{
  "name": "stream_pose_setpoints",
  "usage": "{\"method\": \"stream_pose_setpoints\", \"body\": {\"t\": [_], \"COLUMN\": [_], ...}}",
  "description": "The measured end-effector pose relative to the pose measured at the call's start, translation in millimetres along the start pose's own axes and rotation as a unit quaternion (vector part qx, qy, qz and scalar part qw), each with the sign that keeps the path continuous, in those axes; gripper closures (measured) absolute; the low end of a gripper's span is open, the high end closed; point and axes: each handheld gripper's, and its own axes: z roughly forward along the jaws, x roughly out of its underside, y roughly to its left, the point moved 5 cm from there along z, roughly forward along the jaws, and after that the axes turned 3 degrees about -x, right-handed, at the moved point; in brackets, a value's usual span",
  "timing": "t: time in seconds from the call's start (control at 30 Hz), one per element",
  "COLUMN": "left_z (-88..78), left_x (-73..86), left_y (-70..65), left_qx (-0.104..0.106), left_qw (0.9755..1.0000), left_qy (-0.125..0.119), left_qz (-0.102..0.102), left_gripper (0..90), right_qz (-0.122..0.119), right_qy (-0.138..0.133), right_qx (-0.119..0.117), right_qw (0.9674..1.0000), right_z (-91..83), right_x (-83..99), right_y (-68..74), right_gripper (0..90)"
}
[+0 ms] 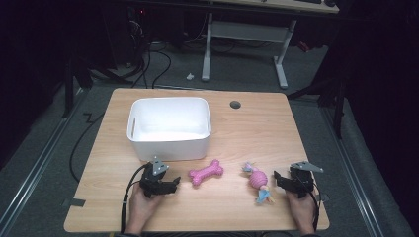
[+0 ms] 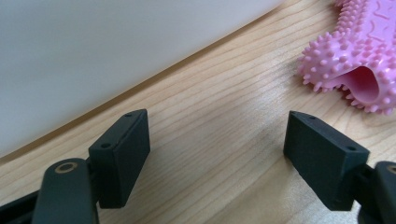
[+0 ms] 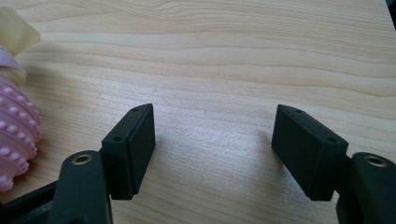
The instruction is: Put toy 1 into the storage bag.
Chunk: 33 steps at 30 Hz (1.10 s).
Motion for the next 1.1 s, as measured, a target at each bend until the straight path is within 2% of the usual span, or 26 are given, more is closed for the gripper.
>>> {"method": "stream_pose_setpoints", "body": {"t": [0.5,0.6,0.7,0.9,1.1], "left_z": [-0.2,-2.9,-4.5,-5.4,-13.3], "left_x": [-0.4,-1.0,-0.3,-1.4,-7.3], "left_y": [-0.2,-2.3,-2.5,-5.8,-8.5], "left_qx": [0.007,0.011,0.015,0.023,0.029], "left_qw": [1.0000,0.9996,0.9994,0.9994,0.9994], "left_qy": [0.004,0.023,0.026,0.022,0.013], "left_qz": [0.005,0.014,0.015,0.012,0.015], "left_gripper": [21.7,22.2,23.3,24.0,25.4], "right_qz": [0.000,0.000,0.000,0.001,0.001], "right_qy": [0.000,0.000,0.000,0.000,0.000], "right_qx": [-0.001,-0.001,0.000,0.000,0.000], "right_qw": [1.0000,1.0000,1.0000,1.0000,1.0000], "right_z": [0.1,0.2,0.3,0.4,0.4], "right_x": [-0.1,-0.1,-0.2,-0.2,-0.2], "right_y": [0.1,0.1,0.0,-0.1,-0.1], "right_gripper": [30.4,30.2,30.0,29.7,29.7]}}
